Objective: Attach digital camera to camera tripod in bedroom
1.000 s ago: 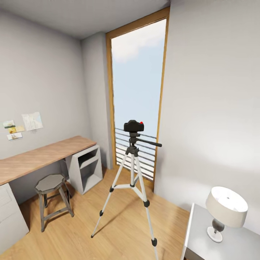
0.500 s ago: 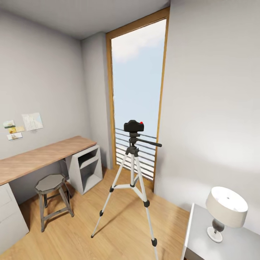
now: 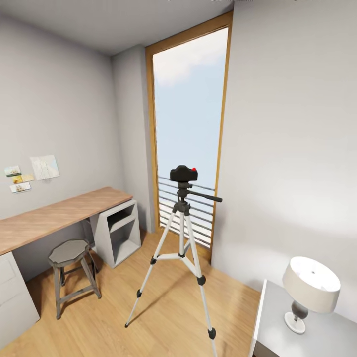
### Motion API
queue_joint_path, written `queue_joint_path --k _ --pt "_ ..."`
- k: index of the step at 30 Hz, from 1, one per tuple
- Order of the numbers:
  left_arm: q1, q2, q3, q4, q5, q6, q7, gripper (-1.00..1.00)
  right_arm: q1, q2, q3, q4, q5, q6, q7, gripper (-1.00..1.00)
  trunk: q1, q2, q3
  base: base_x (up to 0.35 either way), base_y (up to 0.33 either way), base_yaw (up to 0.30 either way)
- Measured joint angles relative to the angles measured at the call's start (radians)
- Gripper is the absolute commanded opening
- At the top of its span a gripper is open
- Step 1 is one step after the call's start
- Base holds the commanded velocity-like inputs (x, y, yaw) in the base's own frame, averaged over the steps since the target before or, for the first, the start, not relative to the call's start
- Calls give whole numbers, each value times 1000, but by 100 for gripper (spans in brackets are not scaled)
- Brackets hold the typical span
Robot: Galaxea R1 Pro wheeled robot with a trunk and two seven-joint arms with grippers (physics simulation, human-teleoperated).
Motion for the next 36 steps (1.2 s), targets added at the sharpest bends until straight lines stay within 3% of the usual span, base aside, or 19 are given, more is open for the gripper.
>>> queue_joint_path --k 36 --pt "0 0 0 0 0 0 0 100 0 0 0 0 0 -4 -1 100 0 0 54 0 0 0"
